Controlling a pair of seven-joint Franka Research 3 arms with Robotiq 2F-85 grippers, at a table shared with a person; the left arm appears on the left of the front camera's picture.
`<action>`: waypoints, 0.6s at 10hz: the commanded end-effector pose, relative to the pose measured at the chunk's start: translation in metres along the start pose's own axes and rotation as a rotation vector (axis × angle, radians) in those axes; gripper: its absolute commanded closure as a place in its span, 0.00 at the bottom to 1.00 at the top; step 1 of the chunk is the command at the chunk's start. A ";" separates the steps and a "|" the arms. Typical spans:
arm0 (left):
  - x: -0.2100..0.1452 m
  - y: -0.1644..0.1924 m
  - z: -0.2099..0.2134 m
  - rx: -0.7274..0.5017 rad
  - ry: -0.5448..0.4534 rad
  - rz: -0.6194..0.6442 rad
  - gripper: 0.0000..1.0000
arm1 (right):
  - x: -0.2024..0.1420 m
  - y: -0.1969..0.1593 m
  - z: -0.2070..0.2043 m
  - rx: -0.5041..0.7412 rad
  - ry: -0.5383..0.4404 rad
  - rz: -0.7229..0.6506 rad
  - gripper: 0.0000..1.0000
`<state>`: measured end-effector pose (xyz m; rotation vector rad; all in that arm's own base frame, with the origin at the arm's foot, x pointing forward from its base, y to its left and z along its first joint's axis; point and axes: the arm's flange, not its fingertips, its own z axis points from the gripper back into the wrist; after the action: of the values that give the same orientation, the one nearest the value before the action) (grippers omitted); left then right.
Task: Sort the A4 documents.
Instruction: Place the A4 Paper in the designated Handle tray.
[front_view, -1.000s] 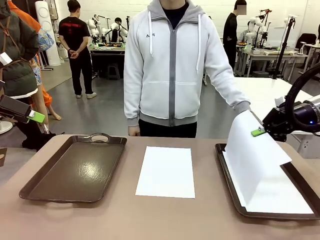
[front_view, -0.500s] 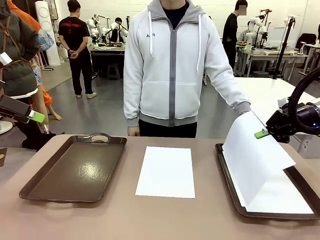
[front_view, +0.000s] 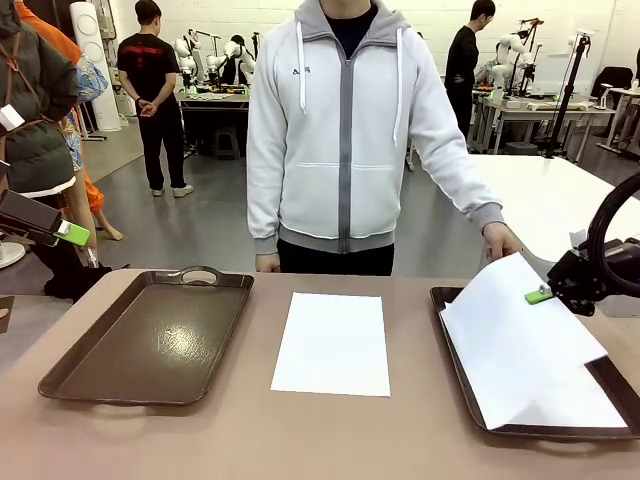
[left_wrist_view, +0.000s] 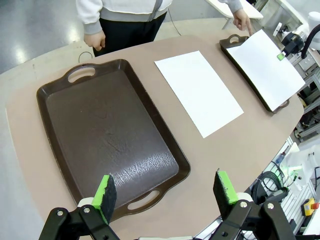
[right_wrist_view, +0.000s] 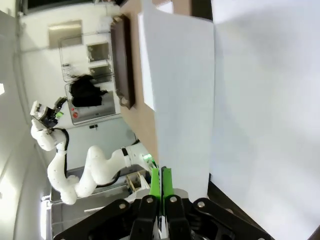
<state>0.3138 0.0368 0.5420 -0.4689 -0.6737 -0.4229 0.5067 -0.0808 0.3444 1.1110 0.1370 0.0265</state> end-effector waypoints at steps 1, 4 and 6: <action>0.000 0.001 0.000 -0.021 -0.005 -0.007 0.00 | 0.013 -0.020 -0.006 -0.122 0.081 -0.032 0.99; 0.000 0.001 0.000 -0.021 -0.005 -0.007 0.00 | 0.011 -0.038 0.002 -0.233 0.045 -0.020 0.99; 0.000 0.001 0.000 -0.021 -0.005 -0.007 0.00 | 0.011 -0.043 0.011 -0.347 -0.081 -0.061 0.99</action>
<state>0.3138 0.0368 0.5420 -0.4689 -0.6736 -0.4229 0.5226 -0.1123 0.3068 0.8324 0.1279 0.0108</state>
